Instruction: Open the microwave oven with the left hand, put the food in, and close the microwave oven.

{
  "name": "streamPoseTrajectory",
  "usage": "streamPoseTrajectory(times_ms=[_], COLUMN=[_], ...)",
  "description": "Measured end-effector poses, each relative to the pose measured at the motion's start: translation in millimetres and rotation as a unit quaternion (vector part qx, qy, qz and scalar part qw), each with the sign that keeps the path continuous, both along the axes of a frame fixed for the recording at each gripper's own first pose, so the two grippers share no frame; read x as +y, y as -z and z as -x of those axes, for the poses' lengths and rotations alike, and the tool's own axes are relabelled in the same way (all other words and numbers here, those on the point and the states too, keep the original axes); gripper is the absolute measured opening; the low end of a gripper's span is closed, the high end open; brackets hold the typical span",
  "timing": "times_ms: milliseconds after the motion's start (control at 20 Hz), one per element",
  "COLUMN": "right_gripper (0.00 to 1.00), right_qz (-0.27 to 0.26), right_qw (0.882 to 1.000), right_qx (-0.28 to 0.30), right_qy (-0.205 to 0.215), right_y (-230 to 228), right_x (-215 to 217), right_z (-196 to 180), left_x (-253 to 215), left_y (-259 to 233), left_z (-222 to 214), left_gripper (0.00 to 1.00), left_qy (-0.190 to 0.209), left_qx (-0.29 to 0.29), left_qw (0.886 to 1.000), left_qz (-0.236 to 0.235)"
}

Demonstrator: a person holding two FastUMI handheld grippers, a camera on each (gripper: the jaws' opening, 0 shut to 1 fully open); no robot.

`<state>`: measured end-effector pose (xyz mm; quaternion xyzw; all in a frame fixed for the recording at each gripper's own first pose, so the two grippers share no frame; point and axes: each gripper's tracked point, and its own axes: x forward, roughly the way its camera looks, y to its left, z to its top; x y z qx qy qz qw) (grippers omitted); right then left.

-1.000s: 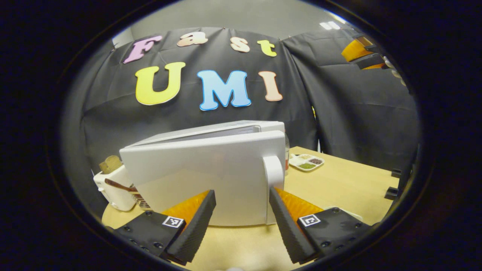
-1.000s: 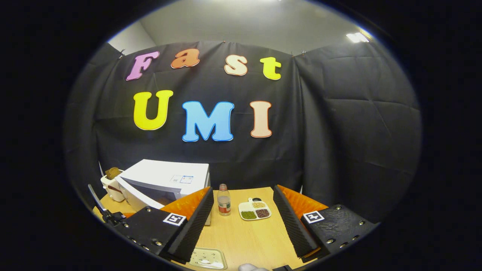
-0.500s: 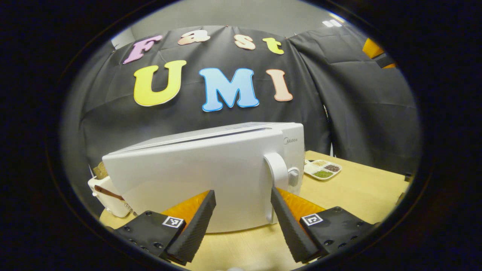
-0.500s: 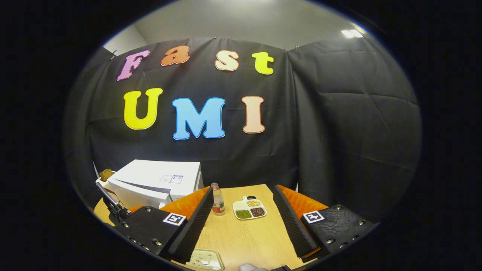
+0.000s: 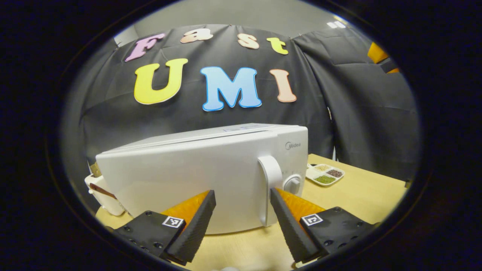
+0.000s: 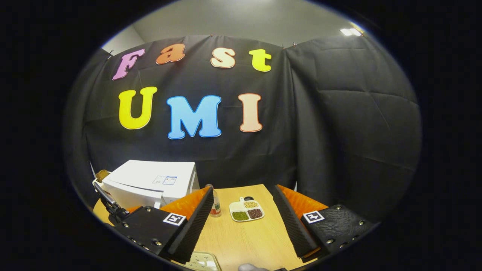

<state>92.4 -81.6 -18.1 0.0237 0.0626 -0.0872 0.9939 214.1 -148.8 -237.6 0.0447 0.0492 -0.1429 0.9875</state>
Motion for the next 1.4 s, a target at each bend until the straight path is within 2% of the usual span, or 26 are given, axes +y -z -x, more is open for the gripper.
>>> streamPoseTrajectory(times_ms=[150,200,250,300,400,550,600,650,750,800,850,1000,1050,1150,1300,1400], right_gripper=[0.97,0.97,0.97,0.97,0.97,0.97,0.97,0.97,0.97,0.97,0.97,0.97,0.97,0.97,0.97,0.97], right_qz=[-0.002,-0.003,-0.007,-0.011,-0.009,-0.015,-0.016,-0.016,-0.014,-0.012,-0.010,-0.010,-0.011,-0.015,-0.015,-0.007], right_qw=[1.000,1.000,1.000,1.000,0.999,0.999,0.999,0.998,0.998,0.997,0.996,0.993,0.992,0.990,0.988,0.988], right_qx=[0.002,0.002,0.003,0.004,0.003,-0.004,-0.006,-0.008,-0.018,-0.021,-0.024,-0.038,-0.043,-0.051,-0.068,-0.074], right_qy=[-0.013,-0.016,-0.022,-0.028,-0.037,-0.047,-0.050,-0.055,-0.065,-0.073,-0.081,-0.108,-0.117,-0.132,-0.137,-0.134], right_y=[1.1,1.2,2.0,2.1,0.3,-4.2,-6.7,-7.9,-14.9,-17.5,-18.9,-30.6,-33.4,-40.6,-52.4,-53.8], right_x=[5.7,7.0,10.5,13.5,15.3,16.5,17.5,18.0,22.6,26.1,29.6,42.8,48.6,56.6,60.3,62.7], right_z=[-2.9,-3.1,-2.6,-1.9,1.6,8.8,11.1,12.4,17.6,20.7,23.9,35.8,38.9,45.8,55.5,59.9], left_x=[-0.7,5.5,-3.3,-6.6,-3.0,-0.3,3.3,7.0,17.6,26.9,36.5,69.1,83.9,109.6,135.9,155.1], left_y=[-0.6,-4.6,3.8,2.5,-7.0,-17.2,-18.3,-22.5,-37.5,-50.1,-64.6,-115.8,-134.0,-168.2,-226.0,-255.2], left_z=[-1.6,-9.2,-14.5,-11.9,-13.9,4.1,14.2,26.5,52.7,64.5,76.5,109.6,119.7,139.2,168.3,188.3], left_gripper=[0.96,0.95,0.97,0.96,0.94,0.98,0.94,0.98,0.97,0.94,1.00,0.94,1.00,0.97,1.00,0.99], left_qy=[-0.012,-0.038,-0.025,-0.028,-0.034,-0.030,-0.032,-0.033,-0.038,-0.046,-0.054,-0.082,-0.100,-0.126,-0.137,-0.144], left_qx=[-0.004,-0.014,0.007,0.006,-0.005,-0.012,-0.004,0.000,0.005,0.005,0.004,0.002,0.002,-0.001,-0.028,-0.040], left_qw=[1.000,0.999,1.000,1.000,0.999,0.999,0.999,0.999,0.999,0.999,0.999,0.997,0.995,0.992,0.990,0.988], left_qz=[-0.009,-0.012,-0.002,0.006,-0.019,-0.023,-0.023,-0.017,-0.005,-0.004,-0.005,0.001,0.003,0.007,0.036,0.035])
